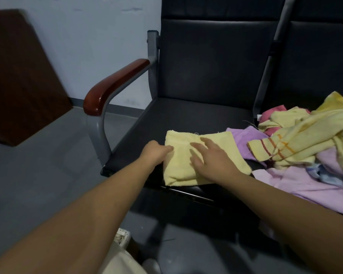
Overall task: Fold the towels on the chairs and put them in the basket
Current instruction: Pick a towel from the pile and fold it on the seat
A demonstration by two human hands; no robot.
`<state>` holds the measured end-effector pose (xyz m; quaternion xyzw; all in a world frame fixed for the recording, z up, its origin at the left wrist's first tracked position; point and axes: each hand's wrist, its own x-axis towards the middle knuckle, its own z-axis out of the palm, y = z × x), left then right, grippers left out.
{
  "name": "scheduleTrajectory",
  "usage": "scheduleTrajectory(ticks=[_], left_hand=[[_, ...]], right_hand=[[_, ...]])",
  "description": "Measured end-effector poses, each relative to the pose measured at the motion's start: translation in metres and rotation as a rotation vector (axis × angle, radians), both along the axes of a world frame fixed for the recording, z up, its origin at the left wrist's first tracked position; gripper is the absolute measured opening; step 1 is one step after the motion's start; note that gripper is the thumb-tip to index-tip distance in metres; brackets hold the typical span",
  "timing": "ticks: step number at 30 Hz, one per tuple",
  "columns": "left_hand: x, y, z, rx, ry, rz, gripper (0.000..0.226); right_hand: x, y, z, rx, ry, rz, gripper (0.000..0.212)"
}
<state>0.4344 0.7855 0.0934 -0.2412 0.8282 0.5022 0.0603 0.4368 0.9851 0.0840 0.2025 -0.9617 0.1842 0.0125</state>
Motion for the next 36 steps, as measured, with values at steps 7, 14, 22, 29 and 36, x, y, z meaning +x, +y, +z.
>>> scheduleTrajectory(ticks=[7, 14, 22, 29, 36], left_hand=[[0.001, 0.000, 0.001, 0.003, -0.048, -0.037, 0.028], [0.015, -0.031, 0.024, -0.097, 0.080, -0.018, 0.018], [0.013, 0.014, 0.049, -0.150, 0.234, -0.186, 0.021], [0.004, 0.033, 0.039, -0.002, 0.165, -0.200, 0.017], [-0.002, 0.031, 0.013, 0.037, -0.028, -0.084, 0.010]], right_hand=[[0.012, 0.001, -0.022, 0.148, -0.246, 0.139, 0.061], [0.025, -0.058, 0.004, -0.097, -0.504, 0.133, 0.057], [-0.008, -0.035, 0.020, -1.098, -0.847, -0.352, 0.045], [-0.022, 0.001, 0.019, -0.708, -0.618, -0.495, 0.042], [-0.027, 0.009, 0.010, -0.591, -0.563, -0.536, 0.026]])
